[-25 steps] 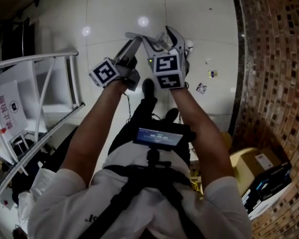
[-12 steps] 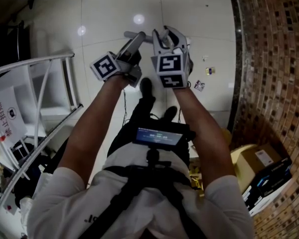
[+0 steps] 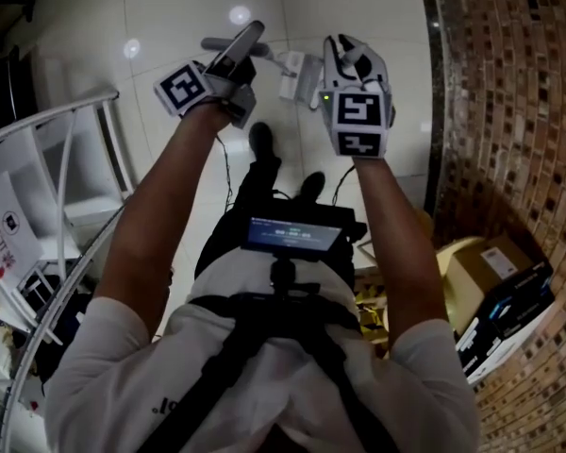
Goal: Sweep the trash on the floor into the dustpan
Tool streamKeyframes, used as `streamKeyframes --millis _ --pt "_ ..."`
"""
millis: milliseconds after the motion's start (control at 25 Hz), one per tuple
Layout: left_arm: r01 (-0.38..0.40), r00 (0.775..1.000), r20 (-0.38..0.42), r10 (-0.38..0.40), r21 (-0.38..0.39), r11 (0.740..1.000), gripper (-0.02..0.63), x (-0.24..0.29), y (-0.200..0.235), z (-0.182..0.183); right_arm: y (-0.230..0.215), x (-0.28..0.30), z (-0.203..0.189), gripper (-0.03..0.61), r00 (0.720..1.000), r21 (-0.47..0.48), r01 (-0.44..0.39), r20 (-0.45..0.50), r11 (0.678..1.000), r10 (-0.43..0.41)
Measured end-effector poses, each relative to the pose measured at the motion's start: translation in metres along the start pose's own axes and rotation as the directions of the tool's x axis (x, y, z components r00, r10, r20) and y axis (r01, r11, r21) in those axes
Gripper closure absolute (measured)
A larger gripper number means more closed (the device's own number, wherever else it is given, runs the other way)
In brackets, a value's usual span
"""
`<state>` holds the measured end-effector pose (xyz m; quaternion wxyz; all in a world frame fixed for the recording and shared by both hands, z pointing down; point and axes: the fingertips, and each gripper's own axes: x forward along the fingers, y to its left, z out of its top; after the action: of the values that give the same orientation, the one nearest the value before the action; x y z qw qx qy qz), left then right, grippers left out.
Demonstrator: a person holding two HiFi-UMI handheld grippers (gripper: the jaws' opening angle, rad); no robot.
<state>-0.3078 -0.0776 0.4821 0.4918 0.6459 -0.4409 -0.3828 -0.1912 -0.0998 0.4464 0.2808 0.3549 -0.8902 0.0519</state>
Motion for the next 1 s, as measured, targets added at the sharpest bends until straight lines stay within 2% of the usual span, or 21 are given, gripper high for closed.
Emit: streamKeyframes --millis 240,280,400,440,600,840,1000 --pt "0.034 0.997 -0.069 -0.035 -0.021 0.999 0.308 0.013 -0.001 -0.014 -0.044 -0.022 -0.043 0.54 0.995 -0.02 0.054 -0.086 0.998 -0.055" --pt "0.04 0.996 -0.08 -0.042 -0.03 0.999 0.325 0.014 -0.001 -0.017 -0.047 -0.025 -0.047 0.541 0.994 -0.031 0.055 -0.094 0.998 -0.058" --pt "0.048 0.994 -0.096 -0.052 -0.051 0.998 0.455 0.012 0.002 -0.023 -0.053 -0.04 -0.057 0.543 0.988 -0.041 0.066 -0.137 0.997 -0.071" --pt "0.051 0.994 -0.094 -0.057 -0.059 0.997 0.462 0.012 0.002 -0.023 -0.056 -0.045 -0.059 0.545 0.986 -0.037 0.07 -0.151 0.997 -0.075" --pt "0.069 0.99 -0.12 -0.078 -0.08 0.994 0.463 0.012 0.001 -0.025 -0.07 -0.059 -0.075 0.545 0.978 0.001 0.069 -0.197 0.998 -0.067" --pt "0.057 0.986 -0.157 -0.056 0.0 0.998 0.463 0.017 0.003 -0.018 -0.089 -0.067 -0.087 0.545 0.976 0.047 0.084 -0.205 0.995 -0.072" --pt "0.044 0.989 -0.143 -0.043 0.001 0.999 0.463 0.018 0.005 -0.015 -0.092 -0.068 -0.089 0.546 0.976 0.042 0.058 -0.21 0.997 -0.048"
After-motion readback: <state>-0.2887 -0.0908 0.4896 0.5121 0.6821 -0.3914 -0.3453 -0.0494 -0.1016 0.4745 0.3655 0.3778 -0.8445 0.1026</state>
